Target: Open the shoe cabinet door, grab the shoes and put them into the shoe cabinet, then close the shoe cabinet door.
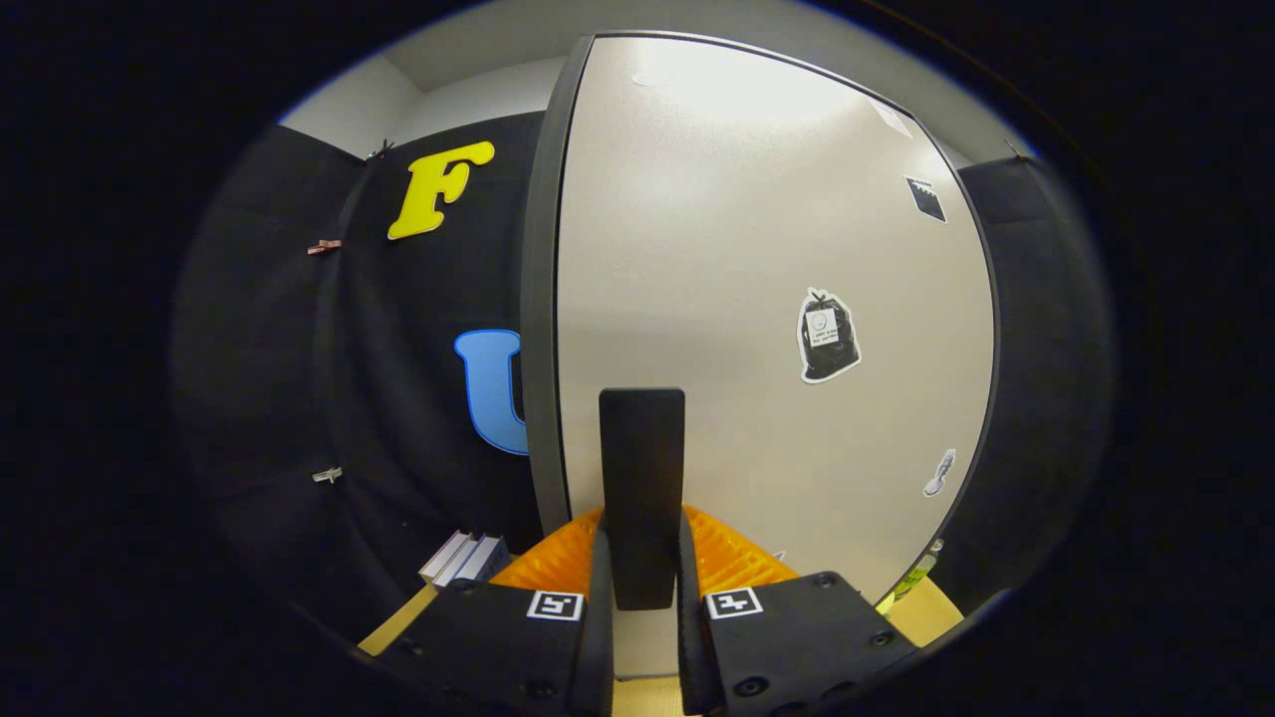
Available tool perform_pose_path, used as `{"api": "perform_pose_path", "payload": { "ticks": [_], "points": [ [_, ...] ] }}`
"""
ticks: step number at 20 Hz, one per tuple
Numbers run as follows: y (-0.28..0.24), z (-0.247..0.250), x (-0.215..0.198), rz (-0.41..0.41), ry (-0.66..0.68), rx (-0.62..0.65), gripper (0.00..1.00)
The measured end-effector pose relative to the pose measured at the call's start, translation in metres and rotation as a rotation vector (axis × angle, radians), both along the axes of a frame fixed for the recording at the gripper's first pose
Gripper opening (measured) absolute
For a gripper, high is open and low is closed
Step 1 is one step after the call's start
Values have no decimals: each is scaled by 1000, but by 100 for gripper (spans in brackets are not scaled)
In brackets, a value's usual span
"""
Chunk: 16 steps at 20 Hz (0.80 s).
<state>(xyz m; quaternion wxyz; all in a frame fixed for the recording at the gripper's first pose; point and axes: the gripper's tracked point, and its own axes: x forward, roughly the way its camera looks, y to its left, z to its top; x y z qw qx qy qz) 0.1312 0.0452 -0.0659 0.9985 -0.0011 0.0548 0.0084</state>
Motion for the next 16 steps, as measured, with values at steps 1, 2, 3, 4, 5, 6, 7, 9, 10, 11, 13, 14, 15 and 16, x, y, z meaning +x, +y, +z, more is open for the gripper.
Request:
{"api": "perform_pose_path", "payload": {
  "ticks": [1, 2, 3, 4, 5, 6, 7, 9, 10, 11, 13, 14, 15, 16],
  "points": [
    [0, 0, -2, 5, 1, 2, 30],
    [0, 0, -4, 10, 3, 10, 30],
    [0, 1, -7, 14, 5, 19, 30],
    [-1, 2, -10, 18, 8, 24, 30],
    [-1, 3, -14, 19, 8, 25, 30],
    [-2, 3, -18, 22, 7, 25, 30],
    [-3, 4, -22, 25, 7, 26, 30],
    [-4, 7, -33, 30, 6, 40, 30],
    [-5, 8, -40, 35, 6, 51, 30],
    [-8, 11, -47, 40, 8, 62, 30],
    [-14, 13, -54, 51, 13, 68, 30],
    [-16, 13, -61, 58, 16, 68, 30],
    [-18, 14, -70, 68, 22, 70, 30],
    [-21, 14, -78, 78, 30, 73, 30]
  ]
}}
